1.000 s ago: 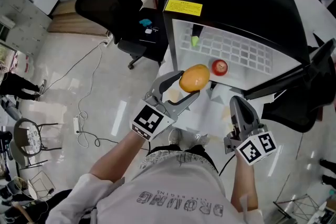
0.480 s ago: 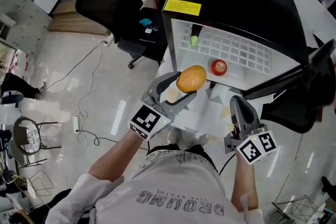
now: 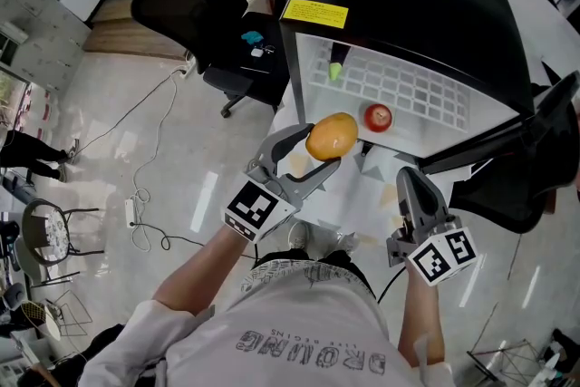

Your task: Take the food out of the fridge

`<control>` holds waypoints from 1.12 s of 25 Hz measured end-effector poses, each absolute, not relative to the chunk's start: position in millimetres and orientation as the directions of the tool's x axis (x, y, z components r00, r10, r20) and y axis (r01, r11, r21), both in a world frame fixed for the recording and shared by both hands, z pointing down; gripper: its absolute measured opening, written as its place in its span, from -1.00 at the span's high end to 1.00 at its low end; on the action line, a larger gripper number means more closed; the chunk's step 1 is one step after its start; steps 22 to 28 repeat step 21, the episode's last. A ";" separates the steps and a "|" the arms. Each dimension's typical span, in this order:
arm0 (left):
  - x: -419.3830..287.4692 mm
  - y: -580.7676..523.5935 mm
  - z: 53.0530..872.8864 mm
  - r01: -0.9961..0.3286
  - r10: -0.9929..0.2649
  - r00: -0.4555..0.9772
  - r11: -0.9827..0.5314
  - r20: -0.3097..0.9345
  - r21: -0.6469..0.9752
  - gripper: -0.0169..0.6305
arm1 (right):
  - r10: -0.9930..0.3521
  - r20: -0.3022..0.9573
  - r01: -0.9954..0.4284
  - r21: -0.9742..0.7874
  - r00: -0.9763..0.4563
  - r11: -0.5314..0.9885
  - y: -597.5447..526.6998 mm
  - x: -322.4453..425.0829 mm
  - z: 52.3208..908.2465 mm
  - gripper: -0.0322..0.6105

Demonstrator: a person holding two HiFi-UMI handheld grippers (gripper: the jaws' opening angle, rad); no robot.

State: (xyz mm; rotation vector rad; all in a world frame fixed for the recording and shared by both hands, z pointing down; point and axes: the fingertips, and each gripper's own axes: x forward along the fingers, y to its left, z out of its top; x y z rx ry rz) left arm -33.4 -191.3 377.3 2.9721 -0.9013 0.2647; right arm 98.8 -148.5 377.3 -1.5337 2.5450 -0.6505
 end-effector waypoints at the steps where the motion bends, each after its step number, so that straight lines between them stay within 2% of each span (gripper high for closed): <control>1: -33.1 -191.5 377.1 -0.554 -0.550 0.818 -0.832 0.168 -0.025 0.07 | -0.863 0.133 -0.820 -0.408 -0.488 0.401 -148.6 98.8 377.8 0.94; 28: -28.9 -189.4 380.0 -0.551 -0.545 0.817 -0.834 0.186 -0.023 0.06 | -0.857 0.131 -0.813 -0.412 -0.499 0.410 -149.5 98.6 378.1 0.94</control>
